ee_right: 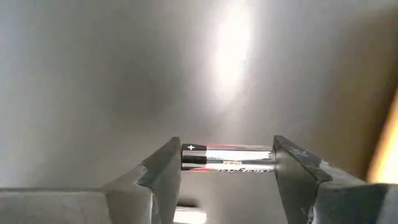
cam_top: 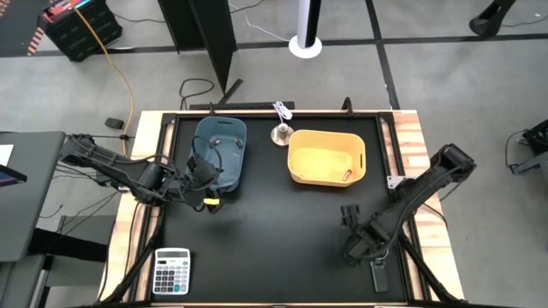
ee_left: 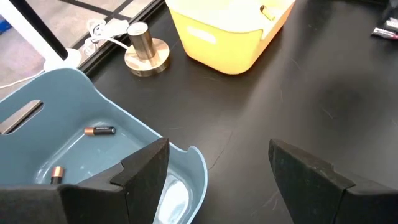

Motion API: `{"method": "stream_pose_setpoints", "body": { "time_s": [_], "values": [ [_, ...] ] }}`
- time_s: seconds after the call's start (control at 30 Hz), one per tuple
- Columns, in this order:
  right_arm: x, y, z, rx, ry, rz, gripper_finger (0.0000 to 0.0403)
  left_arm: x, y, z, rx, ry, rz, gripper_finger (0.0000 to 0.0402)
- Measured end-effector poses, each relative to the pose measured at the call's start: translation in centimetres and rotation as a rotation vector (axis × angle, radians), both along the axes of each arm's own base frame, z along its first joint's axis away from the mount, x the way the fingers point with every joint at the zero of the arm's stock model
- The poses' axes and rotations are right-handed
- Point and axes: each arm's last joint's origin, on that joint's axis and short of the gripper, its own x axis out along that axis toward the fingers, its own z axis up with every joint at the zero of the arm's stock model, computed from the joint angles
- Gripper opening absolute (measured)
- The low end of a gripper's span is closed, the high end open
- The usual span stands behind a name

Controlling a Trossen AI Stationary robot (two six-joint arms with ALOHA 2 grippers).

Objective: Sort batteries
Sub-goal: Put the left silver battery into the yellow bin, then put the silver battery into the yellow bin

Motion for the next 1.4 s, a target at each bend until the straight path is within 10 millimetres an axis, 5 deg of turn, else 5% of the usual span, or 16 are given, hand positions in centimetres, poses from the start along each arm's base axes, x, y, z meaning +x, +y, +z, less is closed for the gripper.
{"method": "stream_pose_setpoints", "body": {
  "time_s": [0.23, 0.53, 0.83, 1.1, 1.4],
  "values": [
    [1.0, -4.6, 5.1, -0.208, -0.098, -0.034, 0.0219, 0.0, 0.0, 0.0, 0.006, 0.003, -0.004, 0.0272],
    [2.3, -14.1, 8.3, -0.279, -0.164, -0.182, 0.0225, 0.0, 0.0, 0.0, 0.006, 0.003, -0.004, 0.0272],
    [2.4, -19.4, 8.8, -0.246, -0.179, -0.345, 0.0329, 0.1, 0.0, -0.1, 0.021, 0.016, -0.016, 0.0272],
    [2.0, -18.1, 9.0, -0.149, -0.199, -0.369, 0.0392, 0.8, -0.3, -0.6, 0.029, 0.036, -0.016, 0.0272],
    [-0.8, -9.5, 9.2, 0.068, -0.118, -0.126, 0.0378, 1.2, -0.5, -0.9, 0.026, 0.040, -0.027, 0.0272]
  ]
}}
